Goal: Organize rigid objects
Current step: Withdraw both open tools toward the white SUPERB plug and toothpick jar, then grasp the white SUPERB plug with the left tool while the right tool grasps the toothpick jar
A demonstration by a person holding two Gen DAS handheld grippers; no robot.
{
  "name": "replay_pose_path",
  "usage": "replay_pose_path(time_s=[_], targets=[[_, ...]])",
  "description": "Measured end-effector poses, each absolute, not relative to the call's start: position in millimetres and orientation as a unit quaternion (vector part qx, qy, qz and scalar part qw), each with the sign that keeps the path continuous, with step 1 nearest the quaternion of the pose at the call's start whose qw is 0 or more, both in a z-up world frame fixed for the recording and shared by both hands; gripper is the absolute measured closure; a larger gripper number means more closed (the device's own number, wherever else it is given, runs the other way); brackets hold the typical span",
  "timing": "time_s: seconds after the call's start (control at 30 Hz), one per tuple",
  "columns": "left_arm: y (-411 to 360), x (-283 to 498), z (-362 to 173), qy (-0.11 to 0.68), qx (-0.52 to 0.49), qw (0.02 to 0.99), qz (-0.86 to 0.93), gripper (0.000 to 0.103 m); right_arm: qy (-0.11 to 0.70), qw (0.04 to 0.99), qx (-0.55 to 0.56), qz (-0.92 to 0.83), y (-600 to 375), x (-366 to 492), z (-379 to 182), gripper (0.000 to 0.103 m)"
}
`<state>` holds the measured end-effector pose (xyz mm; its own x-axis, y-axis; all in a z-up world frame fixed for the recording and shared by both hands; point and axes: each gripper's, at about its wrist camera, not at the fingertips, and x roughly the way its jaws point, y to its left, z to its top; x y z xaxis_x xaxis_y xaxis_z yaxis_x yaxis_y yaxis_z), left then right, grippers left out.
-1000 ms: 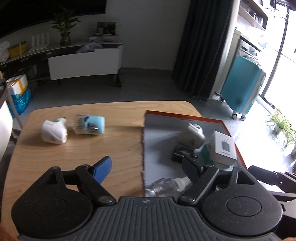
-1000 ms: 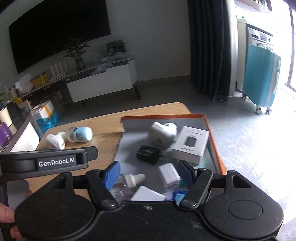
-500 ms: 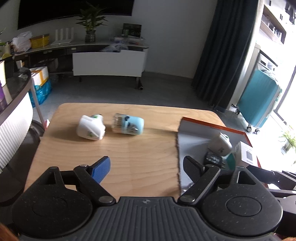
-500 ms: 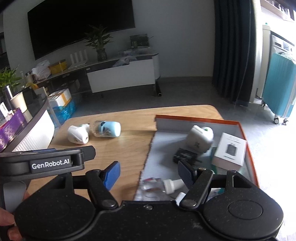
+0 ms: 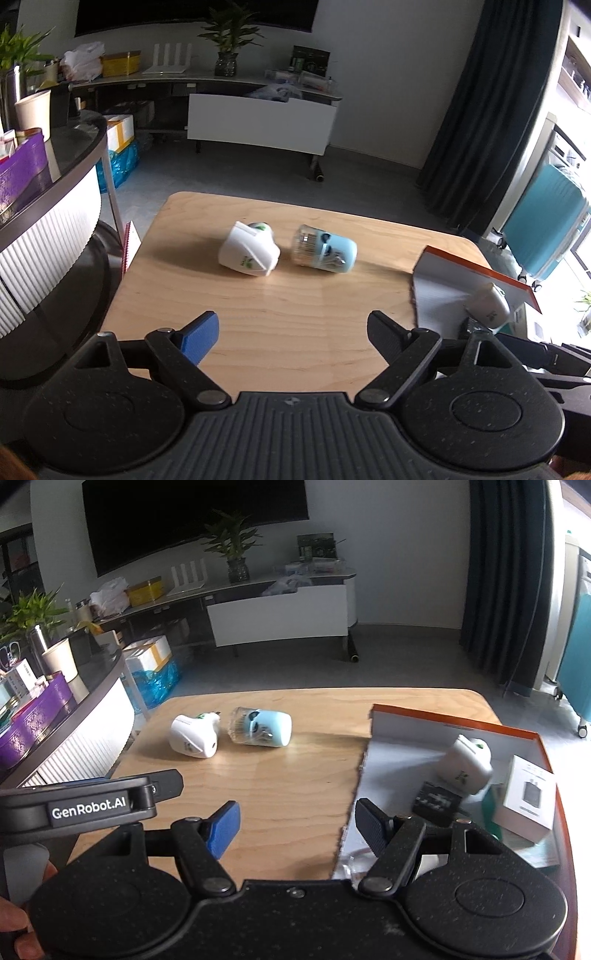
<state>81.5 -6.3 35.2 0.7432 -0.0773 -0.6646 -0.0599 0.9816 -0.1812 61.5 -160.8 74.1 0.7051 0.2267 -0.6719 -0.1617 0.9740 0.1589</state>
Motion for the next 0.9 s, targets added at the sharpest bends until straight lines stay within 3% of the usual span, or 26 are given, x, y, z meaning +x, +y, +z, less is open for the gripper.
replay_pose_path(time_s=[0.43, 0.9], targets=[[11, 101, 22, 0.359, -0.093, 0.929, 0.009, 0.008, 0.381, 0.916, 0.044, 0.118, -147, 83, 63, 0.021], [16, 158, -17, 0.338, -0.01, 0.941, 0.006, 0.0, 0.389, 0.912, 0.067, 0.112, -158, 100, 51, 0.021]])
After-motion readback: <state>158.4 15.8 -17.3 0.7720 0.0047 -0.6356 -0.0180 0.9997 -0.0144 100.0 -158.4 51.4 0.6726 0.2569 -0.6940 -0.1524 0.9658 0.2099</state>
